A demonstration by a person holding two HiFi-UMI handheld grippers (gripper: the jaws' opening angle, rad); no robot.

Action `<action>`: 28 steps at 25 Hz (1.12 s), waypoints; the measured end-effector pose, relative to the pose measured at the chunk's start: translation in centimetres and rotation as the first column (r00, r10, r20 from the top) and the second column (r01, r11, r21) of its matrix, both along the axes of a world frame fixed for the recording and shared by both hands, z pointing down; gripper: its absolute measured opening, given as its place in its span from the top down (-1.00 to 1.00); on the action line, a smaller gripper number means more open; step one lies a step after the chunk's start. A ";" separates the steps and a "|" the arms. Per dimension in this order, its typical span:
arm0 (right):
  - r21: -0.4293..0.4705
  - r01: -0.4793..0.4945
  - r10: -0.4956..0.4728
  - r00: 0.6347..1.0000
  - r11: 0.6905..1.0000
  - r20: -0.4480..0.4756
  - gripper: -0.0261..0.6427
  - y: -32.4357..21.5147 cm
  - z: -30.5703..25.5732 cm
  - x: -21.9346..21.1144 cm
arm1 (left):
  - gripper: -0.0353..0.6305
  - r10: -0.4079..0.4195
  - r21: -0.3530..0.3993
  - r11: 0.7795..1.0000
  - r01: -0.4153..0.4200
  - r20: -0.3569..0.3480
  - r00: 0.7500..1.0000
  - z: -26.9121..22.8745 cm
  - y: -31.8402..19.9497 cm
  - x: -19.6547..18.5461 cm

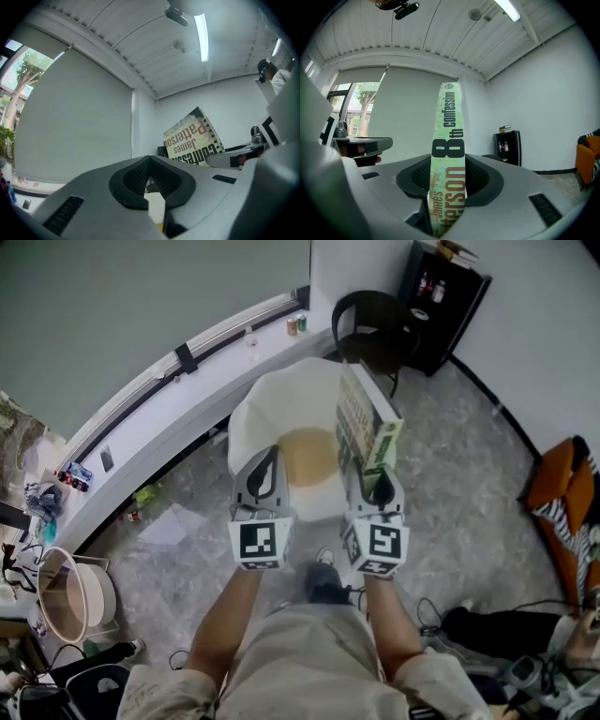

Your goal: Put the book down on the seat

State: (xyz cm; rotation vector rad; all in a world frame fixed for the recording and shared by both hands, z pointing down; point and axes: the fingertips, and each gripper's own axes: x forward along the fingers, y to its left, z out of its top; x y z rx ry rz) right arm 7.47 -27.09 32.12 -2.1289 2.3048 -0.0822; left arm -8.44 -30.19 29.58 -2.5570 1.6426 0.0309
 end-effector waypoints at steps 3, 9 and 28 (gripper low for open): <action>-0.005 0.010 -0.010 1.000 1.000 0.005 0.45 -3.9 -0.3 1.9 | 0.88 -0.010 0.000 1.000 0.010 0.001 1.000 -0.4 -3.8 2.1; -0.030 0.020 -0.019 0.999 0.999 0.026 0.45 -10.2 1.1 6.7 | 0.88 -0.020 -0.011 1.000 0.021 0.011 1.000 0.7 -10.2 7.1; -0.398 -0.004 0.029 0.998 0.917 0.057 0.45 -21.3 21.3 9.8 | 0.88 0.041 -0.169 0.985 -0.042 -0.011 0.999 17.2 -21.3 10.5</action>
